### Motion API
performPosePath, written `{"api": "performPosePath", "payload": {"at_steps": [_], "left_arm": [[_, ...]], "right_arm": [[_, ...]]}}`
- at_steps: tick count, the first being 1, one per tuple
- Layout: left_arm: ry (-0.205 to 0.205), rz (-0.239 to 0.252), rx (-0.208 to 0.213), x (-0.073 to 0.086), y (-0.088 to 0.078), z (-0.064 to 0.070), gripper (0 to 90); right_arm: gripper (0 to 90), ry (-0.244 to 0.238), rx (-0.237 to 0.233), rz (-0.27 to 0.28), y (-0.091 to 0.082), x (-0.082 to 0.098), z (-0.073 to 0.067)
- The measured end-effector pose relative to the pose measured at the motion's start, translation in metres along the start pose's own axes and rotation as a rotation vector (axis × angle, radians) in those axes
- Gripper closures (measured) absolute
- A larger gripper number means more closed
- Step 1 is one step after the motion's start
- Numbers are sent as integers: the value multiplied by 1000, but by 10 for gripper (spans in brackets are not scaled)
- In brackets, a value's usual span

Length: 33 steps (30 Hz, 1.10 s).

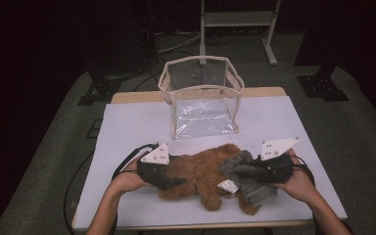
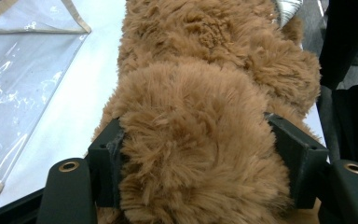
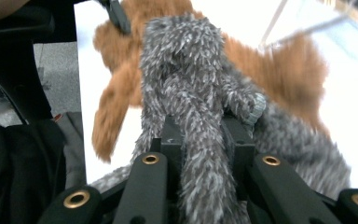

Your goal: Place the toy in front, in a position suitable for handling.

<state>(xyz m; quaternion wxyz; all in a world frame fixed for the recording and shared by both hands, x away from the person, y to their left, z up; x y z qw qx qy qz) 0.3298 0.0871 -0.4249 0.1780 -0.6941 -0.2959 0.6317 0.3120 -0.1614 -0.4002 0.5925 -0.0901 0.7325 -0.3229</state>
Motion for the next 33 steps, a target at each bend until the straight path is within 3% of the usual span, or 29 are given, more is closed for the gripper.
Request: {"api": "performPosePath", "payload": {"at_steps": [7, 12, 16, 22, 25, 30, 33], "left_arm": [[19, 5, 6, -3, 3, 3, 306], [26, 1, 8, -3, 3, 4, 306], [31, 5, 8, -2, 1, 4, 308], [40, -4, 11, -6, 4, 4, 309], [53, -11, 13, -8, 6, 5, 309], [58, -13, 16, -9, 8, 6, 308], [58, -7, 19, -7, 6, 7, 309]], "right_arm": [[733, -111, -32, -23, 39, -44, -10], [732, -154, -53, -75, 59, -47, -20], [734, -166, -44, -101, 48, -44, -19], [735, -120, 6, -83, 27, -40, -3], [735, -139, 10, -104, 34, -45, -6], [735, -168, -49, -126, 60, -53, -21], [736, -182, -56, -136, 63, -53, -25]]}}
Point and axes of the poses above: each handheld gripper's, and its own axes: y roughly forward along the jaws, x roughly out of its underside, z roughly to its right, the point moved 7 cm from there along y, roughly forward along the jaws, and after that the axes turned 4 degrees about y, right-handed, at the moved point
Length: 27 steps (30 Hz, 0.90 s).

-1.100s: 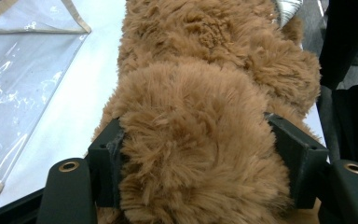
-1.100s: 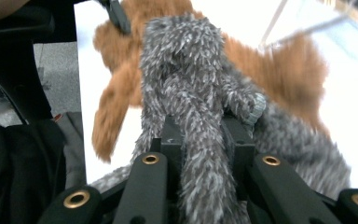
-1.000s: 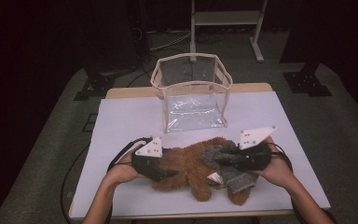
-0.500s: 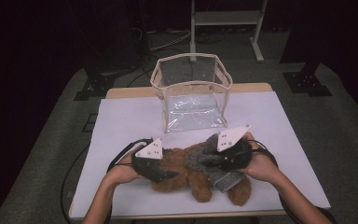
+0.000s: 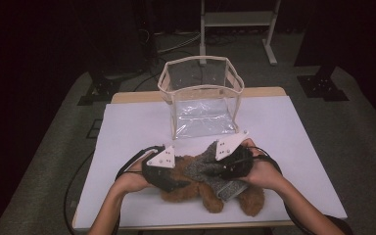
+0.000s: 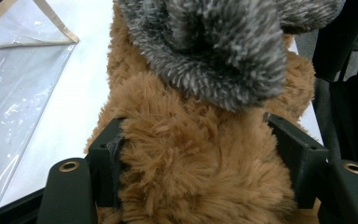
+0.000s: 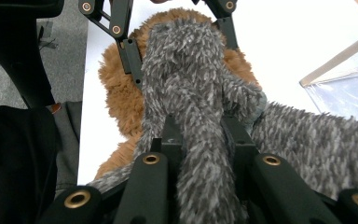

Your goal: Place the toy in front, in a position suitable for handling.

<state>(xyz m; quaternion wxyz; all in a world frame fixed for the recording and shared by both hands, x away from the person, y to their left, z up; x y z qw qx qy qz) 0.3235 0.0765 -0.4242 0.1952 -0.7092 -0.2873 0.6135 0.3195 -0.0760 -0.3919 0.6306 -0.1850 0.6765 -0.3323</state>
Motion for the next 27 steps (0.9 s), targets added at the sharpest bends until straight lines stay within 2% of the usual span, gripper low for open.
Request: {"api": "performPosePath", "payload": {"at_steps": [4, 7, 9, 11, 16, 17, 21, 27], "left_arm": [[3, -3, -2, 0, 0, 0, 310], [11, -9, 0, -1, 0, 0, 310], [12, -7, 0, -2, 1, -1, 310], [11, -2, -1, -3, 1, -1, 309], [36, -7, -14, -7, 1, -4, 313], [40, -7, -15, -8, 1, -5, 317], [50, -4, -23, -15, 7, -11, 318], [25, 0, -20, -20, 13, -23, 316]], "right_arm": [[736, 25, 32, 16, -17, 5, 12], [736, 71, 75, 36, -34, 12, 30], [736, 115, 78, 51, -41, 18, 41], [738, 150, 48, 62, -41, 25, 47], [752, 172, 18, 49, -38, 35, 41], [756, 189, 6, 43, -38, 38, 40], [759, 215, 6, 35, -42, 45, 41], [763, 242, 11, 42, -46, 54, 43]]}}
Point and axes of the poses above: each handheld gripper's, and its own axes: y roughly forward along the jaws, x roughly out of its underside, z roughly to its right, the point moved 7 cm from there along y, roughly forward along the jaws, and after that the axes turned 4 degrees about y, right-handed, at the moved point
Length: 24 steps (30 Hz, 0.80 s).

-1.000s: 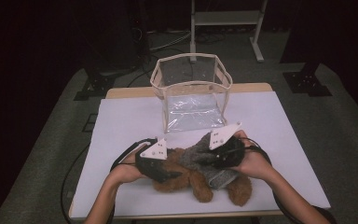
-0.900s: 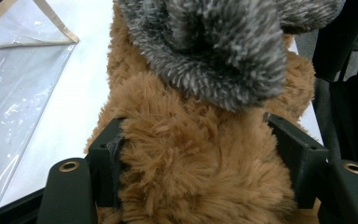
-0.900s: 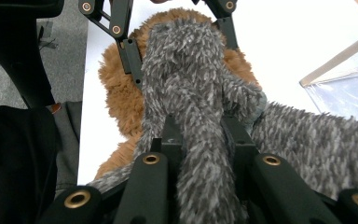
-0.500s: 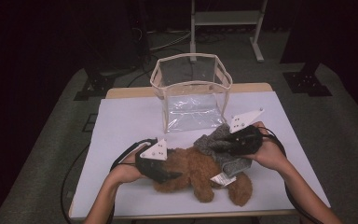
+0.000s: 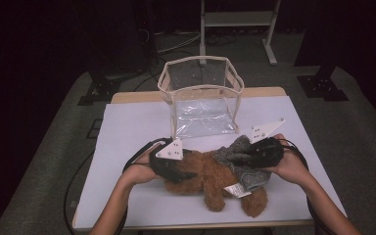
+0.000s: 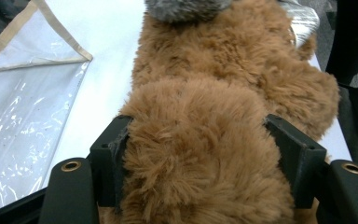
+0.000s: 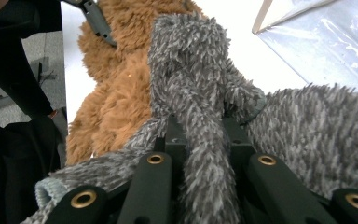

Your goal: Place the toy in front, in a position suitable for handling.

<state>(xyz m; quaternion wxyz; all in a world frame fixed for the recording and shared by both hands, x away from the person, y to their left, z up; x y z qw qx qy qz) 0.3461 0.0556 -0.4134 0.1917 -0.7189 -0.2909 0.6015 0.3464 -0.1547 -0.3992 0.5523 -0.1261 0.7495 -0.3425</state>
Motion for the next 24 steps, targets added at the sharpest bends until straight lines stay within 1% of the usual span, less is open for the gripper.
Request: {"api": "performPosePath", "payload": {"at_steps": [2, 5, 8, 10, 12, 14, 16, 18, 20, 22, 23, 24], "left_arm": [[-18, 7, 7, -1, 0, -2, 310], [-53, 12, 23, -2, -4, -5, 269], [-87, -12, 32, 0, -5, -5, 212], [-101, -16, 48, 2, -4, -3, 207], [-86, -15, 64, 4, -3, 2, 251], [-72, -16, 60, 8, -5, 9, 293], [-65, -15, 52, 12, -7, 14, 308], [-68, -16, 51, 16, -10, 19, 311], [-60, -16, 56, 18, -12, 23, 311], [-56, -19, 57, 19, -14, 26, 309], [-54, -20, 56, 19, -15, 27, 306], [-50, -20, 56, 19, -16, 27, 302]], "right_arm": [[764, 7, -1, 7, -1, 2, 0], [764, 12, -6, 28, 0, 5, -1], [764, 6, -11, 44, 0, 6, -5], [764, -3, -9, 45, 0, 6, -9], [764, -14, -8, 40, -1, 6, -13], [760, -25, -16, 38, -3, 3, -17], [753, -34, -20, 47, -7, -2, -18], [747, -40, -16, 65, -11, -10, -15], [746, -37, 1, 83, -16, -17, -10], [746, -21, 2, 96, -19, -22, -3], [746, -14, 6, 91, -18, -22, -1], [746, -17, 12, 83, -16, -22, 0]]}}
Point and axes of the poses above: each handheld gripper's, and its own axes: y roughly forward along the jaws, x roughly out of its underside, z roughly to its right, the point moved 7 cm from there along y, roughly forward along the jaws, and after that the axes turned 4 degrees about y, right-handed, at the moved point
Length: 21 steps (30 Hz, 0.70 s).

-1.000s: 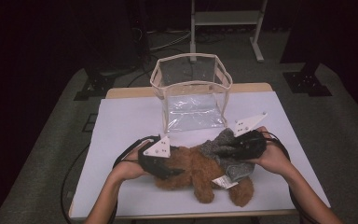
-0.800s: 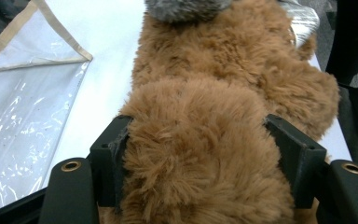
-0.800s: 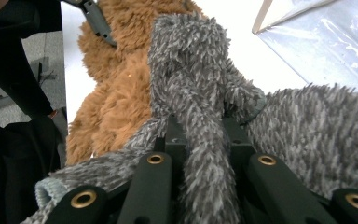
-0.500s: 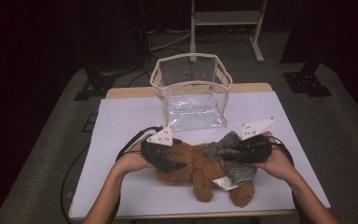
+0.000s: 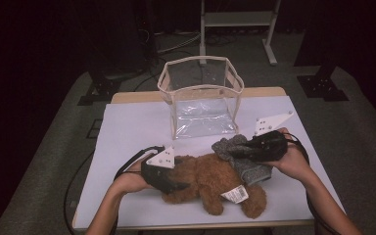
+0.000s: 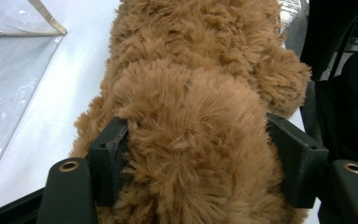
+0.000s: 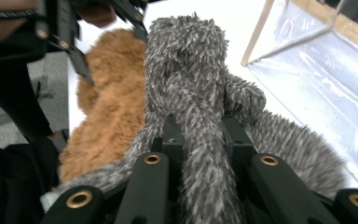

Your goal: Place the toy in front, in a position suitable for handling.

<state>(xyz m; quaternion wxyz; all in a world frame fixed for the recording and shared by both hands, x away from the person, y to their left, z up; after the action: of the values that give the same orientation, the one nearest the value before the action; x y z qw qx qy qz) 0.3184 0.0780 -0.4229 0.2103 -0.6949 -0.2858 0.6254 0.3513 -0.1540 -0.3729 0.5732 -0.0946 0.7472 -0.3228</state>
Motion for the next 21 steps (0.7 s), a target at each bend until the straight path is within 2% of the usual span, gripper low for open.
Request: {"api": "performPosePath", "payload": {"at_steps": [2, 7, 10, 14, 18, 21], "left_arm": [[-5, 5, -9, -1, -2, -2, 272], [-57, 22, -11, -9, 2, -12, 130], [-65, -10, 17, -10, 11, -13, 85], [-66, -49, 63, -9, 28, -11, 43], [-19, -118, 96, -11, 40, -8, 48], [16, -135, 114, -14, 41, -7, 156]], "right_arm": [[747, 5, -11, -7, 5, 4, -1], [753, 7, -40, -35, 15, 18, -12], [756, 0, -86, -31, 15, 24, -24], [756, -25, -96, -40, 15, 28, -35], [755, -23, -112, -36, 15, 30, -37], [754, -13, -111, -35, 14, 30, -35]]}}
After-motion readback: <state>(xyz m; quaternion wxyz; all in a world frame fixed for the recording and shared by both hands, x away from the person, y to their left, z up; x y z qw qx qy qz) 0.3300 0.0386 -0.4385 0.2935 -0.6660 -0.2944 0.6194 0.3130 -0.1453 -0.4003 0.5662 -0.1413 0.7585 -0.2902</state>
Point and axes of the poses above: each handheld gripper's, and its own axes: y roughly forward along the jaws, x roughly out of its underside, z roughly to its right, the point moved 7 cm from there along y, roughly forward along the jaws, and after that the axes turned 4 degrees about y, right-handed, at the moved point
